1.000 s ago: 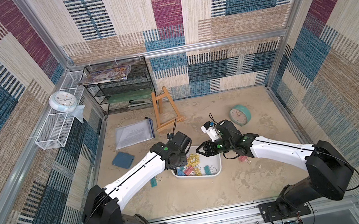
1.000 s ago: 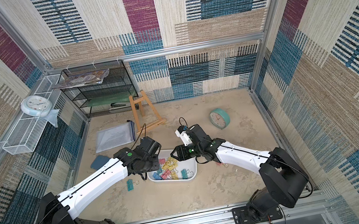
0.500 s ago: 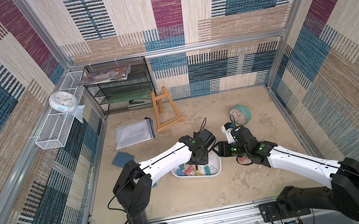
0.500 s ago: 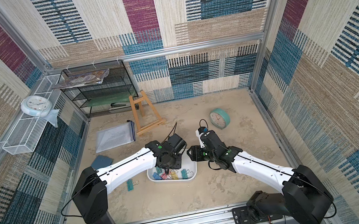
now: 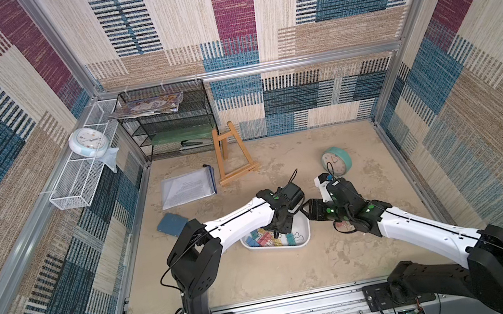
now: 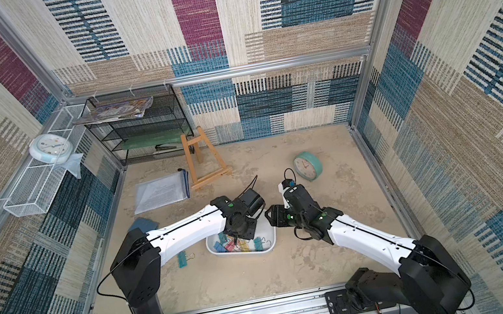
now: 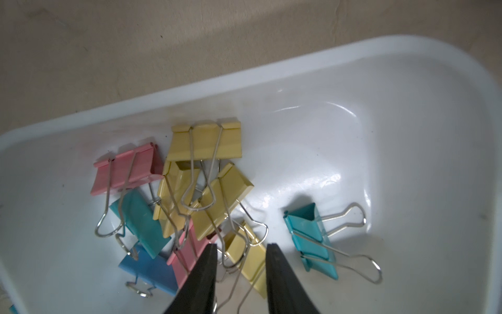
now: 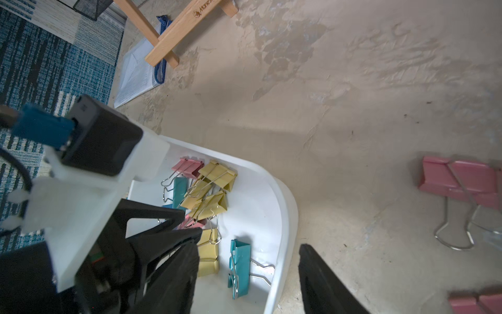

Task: Take out the binder clips from the storage box
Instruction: Pick up the binder clip from the storage box.

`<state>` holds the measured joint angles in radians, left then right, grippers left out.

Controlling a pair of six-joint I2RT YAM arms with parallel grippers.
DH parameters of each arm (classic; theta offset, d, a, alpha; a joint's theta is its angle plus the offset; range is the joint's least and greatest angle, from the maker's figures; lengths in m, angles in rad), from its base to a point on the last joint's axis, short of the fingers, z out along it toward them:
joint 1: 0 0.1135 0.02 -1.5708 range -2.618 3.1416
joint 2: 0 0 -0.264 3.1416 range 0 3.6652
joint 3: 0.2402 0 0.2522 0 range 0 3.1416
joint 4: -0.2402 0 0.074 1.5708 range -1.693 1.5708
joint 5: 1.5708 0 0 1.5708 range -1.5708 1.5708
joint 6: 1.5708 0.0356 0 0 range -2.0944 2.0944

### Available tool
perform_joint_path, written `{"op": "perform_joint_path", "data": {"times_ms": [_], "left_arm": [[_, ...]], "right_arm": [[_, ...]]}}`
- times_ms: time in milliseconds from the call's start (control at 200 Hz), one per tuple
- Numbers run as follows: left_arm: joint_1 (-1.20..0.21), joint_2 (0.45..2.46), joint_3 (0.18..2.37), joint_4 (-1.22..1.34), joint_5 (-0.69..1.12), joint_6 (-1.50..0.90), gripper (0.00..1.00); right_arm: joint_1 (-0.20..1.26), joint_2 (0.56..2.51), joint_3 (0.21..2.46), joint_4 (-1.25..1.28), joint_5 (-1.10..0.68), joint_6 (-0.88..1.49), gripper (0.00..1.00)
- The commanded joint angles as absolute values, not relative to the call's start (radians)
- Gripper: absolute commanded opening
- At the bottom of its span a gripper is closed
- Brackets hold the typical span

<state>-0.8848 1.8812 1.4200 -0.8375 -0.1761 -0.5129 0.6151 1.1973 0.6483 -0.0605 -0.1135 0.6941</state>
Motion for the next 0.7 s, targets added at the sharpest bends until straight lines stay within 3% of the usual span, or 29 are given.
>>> {"op": "perform_joint_path", "data": {"times_ms": [0,396,636,696], "left_arm": [[-0.885,1.905,1.434,-0.863,-0.219,-0.479,0.35],[-0.885,1.944,1.467,-0.869,-0.248,-0.465,0.14],[-0.885,1.962,1.48,-0.903,-0.26,-0.46,0.13],[-0.884,1.958,1.477,-0.904,-0.255,-0.46,0.09]], "right_arm": [[0.616,1.212,0.652,-0.025,-0.168,0.689,0.63],[0.616,1.242,0.64,0.012,-0.233,0.679,0.62],[0.615,1.243,0.642,0.008,-0.227,0.675,0.62],[0.616,1.243,0.642,0.007,-0.227,0.672,0.62]]}}
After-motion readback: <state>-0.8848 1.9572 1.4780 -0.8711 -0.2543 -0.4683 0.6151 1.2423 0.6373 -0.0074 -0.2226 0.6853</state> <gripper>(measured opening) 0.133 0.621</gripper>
